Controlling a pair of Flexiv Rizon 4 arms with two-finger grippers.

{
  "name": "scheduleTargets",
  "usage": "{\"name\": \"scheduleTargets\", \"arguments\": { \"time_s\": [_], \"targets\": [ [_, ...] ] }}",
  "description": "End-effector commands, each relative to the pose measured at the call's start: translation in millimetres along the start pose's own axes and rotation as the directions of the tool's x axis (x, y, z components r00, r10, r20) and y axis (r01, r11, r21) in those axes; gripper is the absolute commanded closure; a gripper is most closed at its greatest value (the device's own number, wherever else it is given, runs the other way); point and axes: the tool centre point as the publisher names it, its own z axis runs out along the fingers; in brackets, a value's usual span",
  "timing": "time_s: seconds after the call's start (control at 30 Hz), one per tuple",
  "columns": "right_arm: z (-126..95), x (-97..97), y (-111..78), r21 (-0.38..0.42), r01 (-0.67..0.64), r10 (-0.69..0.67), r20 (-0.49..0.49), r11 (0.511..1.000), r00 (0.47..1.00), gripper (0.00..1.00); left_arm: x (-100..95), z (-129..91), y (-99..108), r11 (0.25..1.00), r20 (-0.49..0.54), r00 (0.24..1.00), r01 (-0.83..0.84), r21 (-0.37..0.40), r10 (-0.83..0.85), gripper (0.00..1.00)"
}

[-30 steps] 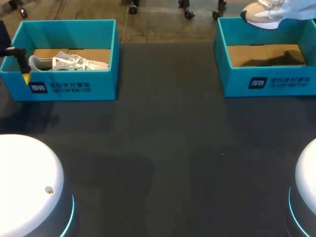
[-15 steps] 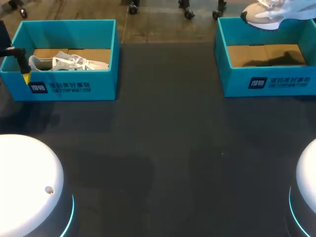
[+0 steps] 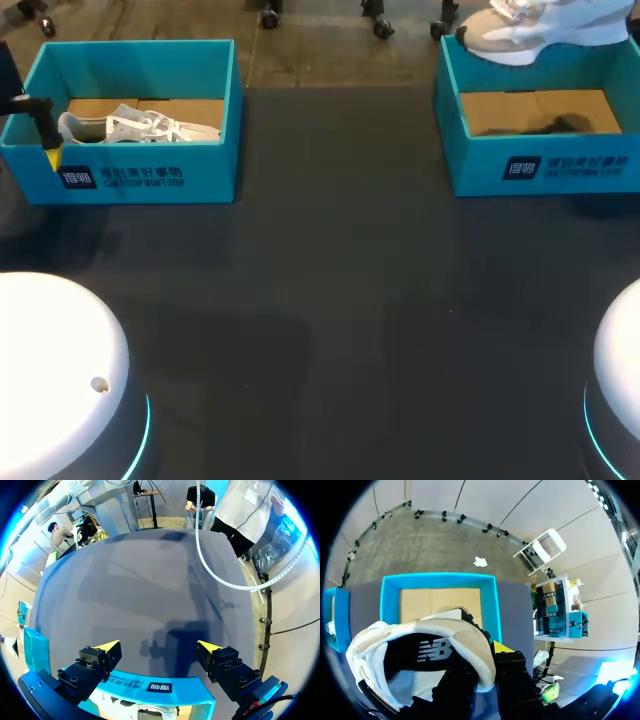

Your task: Take the shoe out of the shoebox, open the shoe tongue, remove and reinsert the insole, then place the shoe into the shoebox

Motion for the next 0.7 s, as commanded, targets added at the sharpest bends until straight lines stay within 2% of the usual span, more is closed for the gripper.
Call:
{"name": "scheduleTargets", "arguments": {
  "time_s": [0.03, 0.4, 0.7],
  "targets": [
    [-18, 15.0, -49.9, -0.098, -0.006, 0.008, 0.015, 0.995, 1.0, 1.0, 0.2, 0, -1, 1.0, -0.002, 1.0, 0.0, -0.004, 0.0, 0.0],
    [-42, 52.1, -94.4, -0.091, -0.024, 0.024, -0.01, 0.996, 1.0, 1.0, 0.2, 0, -1, 1.0, -0.002, 1.0, 0.0, -0.004, 0.0, 0.0],
    [-53, 91.8, -138.7, -0.088, -0.032, 0.03, -0.031, 0.996, 0.999, 1.0, 0.2, 0, -1, 1.0, -0.002, 1.0, 0.0, -0.004, 0.0, 0.0]
  ]
}}
